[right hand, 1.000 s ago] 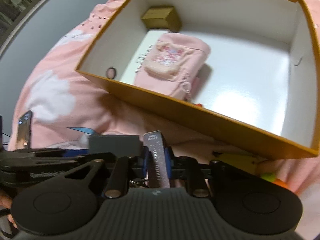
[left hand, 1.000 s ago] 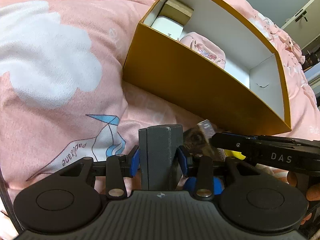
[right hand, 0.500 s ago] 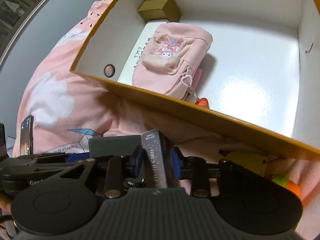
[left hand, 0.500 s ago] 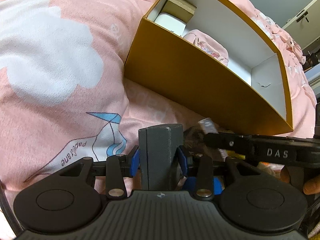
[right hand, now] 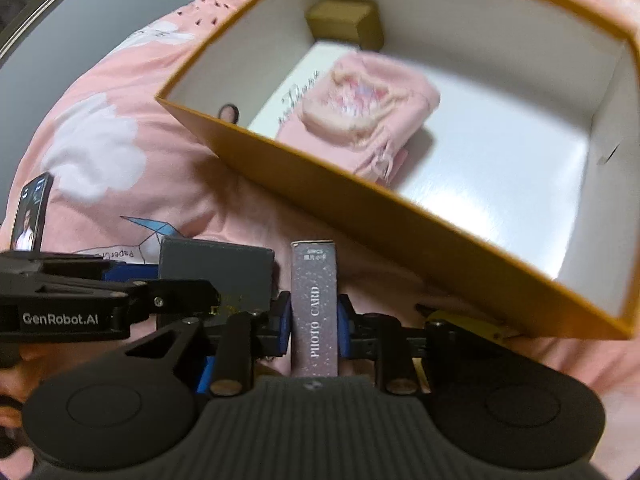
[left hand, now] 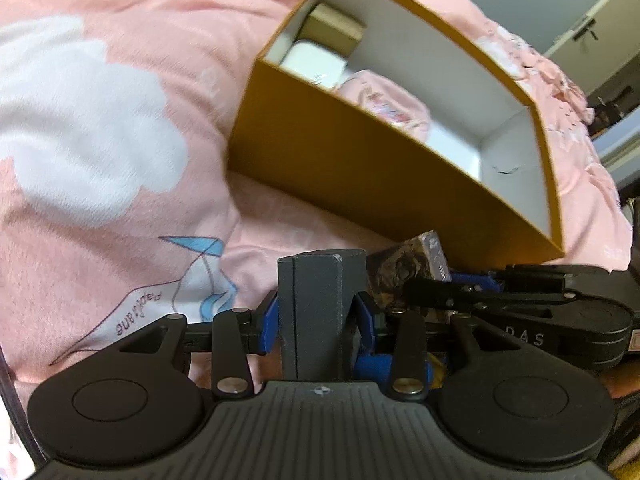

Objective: Organize objects
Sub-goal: 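Lift the black gift box with the left gripper while the right gripper lifts the photo card box, then lower the black box into the box with the left gripper while the right carries the card box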

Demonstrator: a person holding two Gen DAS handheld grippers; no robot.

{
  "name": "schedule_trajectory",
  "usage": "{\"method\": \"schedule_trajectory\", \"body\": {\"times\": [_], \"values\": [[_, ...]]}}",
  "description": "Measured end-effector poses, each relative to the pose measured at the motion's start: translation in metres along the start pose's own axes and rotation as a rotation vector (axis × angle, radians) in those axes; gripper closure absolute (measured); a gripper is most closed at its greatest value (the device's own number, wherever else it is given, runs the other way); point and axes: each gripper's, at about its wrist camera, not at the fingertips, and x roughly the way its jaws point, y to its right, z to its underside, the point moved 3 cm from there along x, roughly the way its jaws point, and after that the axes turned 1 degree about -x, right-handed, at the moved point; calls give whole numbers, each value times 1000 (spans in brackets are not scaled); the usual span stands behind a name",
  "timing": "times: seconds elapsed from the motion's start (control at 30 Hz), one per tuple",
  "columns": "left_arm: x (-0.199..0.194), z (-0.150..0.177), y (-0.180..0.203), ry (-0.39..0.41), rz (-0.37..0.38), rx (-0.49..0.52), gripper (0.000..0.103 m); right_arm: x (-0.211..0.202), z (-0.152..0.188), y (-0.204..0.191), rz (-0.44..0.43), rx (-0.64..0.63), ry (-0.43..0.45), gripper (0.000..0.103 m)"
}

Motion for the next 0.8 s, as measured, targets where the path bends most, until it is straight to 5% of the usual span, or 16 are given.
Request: {"method": "schedule_trajectory", "body": {"times": [0.37,0.8], "values": [[-44,-9,34,110,115,121,65,-82,-7,-12,39,-100,184,79],[-75,-42,73,268,189,200,65,-136,-30,2,32,-16,387,79]]}}
